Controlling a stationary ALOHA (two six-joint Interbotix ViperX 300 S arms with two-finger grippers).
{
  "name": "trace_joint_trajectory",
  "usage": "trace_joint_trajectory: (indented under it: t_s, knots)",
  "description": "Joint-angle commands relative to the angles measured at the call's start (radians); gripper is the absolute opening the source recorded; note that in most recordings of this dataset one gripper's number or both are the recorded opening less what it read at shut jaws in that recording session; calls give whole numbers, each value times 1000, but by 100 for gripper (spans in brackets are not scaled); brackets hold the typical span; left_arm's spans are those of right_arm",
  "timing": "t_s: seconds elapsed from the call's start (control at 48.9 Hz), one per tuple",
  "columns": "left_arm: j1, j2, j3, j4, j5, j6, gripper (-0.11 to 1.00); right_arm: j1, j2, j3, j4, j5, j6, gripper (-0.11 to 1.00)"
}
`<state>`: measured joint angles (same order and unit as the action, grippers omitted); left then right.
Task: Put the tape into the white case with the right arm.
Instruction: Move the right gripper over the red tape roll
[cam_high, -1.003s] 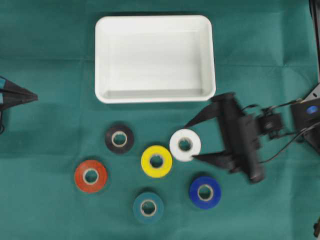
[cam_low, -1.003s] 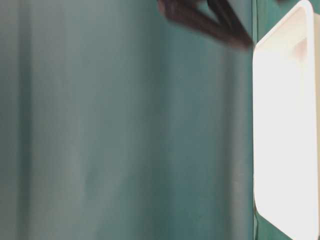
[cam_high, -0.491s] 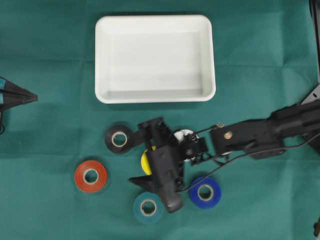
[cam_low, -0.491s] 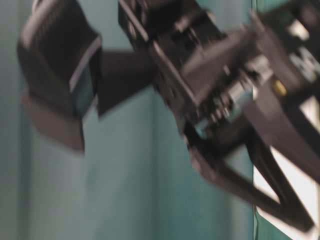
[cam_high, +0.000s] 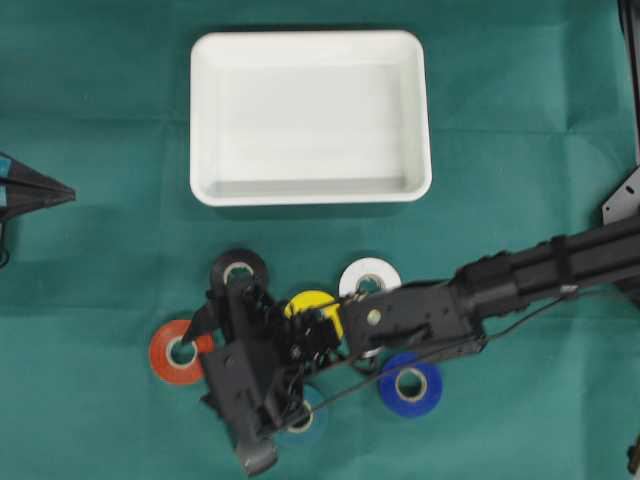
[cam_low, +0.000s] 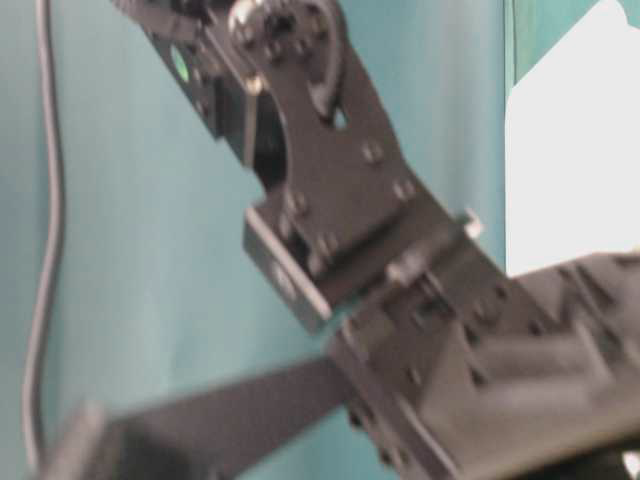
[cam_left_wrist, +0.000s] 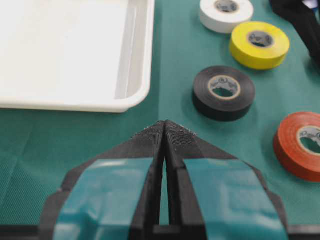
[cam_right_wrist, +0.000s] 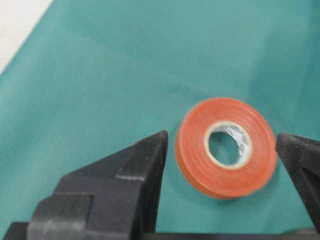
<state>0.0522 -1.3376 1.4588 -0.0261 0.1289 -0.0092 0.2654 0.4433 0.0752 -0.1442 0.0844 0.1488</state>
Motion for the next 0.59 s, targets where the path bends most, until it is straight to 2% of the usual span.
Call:
trace_joint_trajectory:
  t_s: [0.0, 0.573]
  knots:
    - [3, 3, -8, 0, -5, -2, 1, -2, -11, -48, -2, 5, 3, 76]
    - [3, -12, -3, 0, -3, -3, 1, -2, 55, -83, -2, 6, 23, 76]
